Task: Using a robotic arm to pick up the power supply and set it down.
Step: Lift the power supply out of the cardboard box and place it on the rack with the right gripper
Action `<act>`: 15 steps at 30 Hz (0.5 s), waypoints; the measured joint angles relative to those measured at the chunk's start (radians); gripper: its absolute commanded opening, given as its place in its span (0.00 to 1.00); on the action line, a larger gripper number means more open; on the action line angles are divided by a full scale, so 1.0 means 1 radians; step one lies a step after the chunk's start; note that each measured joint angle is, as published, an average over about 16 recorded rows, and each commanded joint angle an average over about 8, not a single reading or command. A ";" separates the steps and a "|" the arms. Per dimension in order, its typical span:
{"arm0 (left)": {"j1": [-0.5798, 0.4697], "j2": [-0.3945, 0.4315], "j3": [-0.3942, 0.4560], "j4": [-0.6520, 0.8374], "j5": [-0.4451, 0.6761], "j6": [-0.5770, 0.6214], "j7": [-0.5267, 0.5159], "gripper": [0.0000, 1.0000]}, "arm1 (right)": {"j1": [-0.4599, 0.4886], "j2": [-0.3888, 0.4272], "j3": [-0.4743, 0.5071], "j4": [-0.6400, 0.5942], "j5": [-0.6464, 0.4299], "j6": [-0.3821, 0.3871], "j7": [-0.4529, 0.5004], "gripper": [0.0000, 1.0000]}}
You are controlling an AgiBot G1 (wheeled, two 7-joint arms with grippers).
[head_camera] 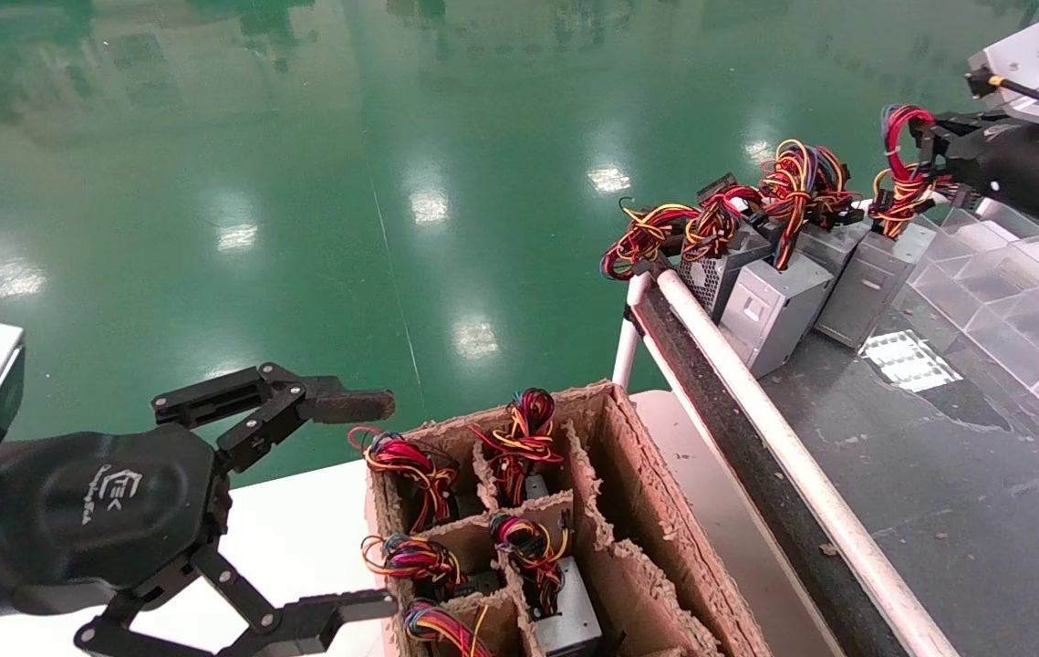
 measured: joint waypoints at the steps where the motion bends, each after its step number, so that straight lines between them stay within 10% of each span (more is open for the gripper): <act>1: 0.000 0.000 0.000 0.000 0.000 0.000 0.000 1.00 | 0.001 0.005 0.000 -0.001 0.000 -0.005 0.001 0.00; 15: 0.000 0.000 0.001 0.000 0.000 0.000 0.000 1.00 | 0.034 0.105 -0.012 -0.006 -0.017 -0.163 0.035 0.00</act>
